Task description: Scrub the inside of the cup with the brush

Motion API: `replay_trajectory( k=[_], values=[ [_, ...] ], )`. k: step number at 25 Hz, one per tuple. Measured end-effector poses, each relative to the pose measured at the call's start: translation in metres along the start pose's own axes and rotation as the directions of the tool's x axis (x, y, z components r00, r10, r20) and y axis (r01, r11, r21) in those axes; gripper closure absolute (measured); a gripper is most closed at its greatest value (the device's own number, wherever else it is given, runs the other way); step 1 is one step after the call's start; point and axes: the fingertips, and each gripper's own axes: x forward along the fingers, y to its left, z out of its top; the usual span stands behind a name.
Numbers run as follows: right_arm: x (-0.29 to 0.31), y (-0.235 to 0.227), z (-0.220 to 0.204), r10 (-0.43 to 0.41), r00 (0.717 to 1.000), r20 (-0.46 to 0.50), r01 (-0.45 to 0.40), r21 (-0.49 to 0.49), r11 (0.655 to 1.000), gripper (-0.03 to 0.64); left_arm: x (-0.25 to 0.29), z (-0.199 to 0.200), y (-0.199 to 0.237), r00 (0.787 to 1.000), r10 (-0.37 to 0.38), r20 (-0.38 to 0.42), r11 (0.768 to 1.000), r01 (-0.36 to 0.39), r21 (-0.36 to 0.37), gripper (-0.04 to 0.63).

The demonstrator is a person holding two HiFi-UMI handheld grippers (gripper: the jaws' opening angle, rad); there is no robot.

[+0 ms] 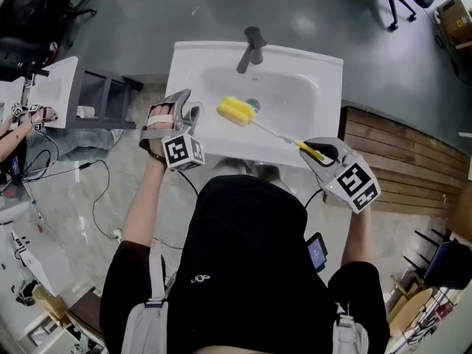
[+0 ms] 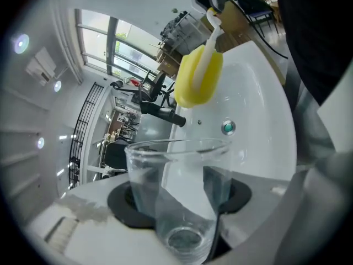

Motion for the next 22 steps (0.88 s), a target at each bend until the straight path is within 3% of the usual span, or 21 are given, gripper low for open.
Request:
replay_trajectory(
  k=[12,22],
  values=[
    [-0.027,-0.039,-0.043,-0.238,0.971,0.0,0.235,0.161,0.958,0.563,0.0,0.015,-0.002,0.998,-0.007,0.062,0.984,0.018,-0.179,0.321],
    [-0.031,-0.069,-0.076,-0.423,0.905,-0.039,0.412,0.325,0.851,0.563,-0.011,0.04,0.011,0.982,0.039,0.186,0.941,0.026,-0.337,0.321]
  ],
)
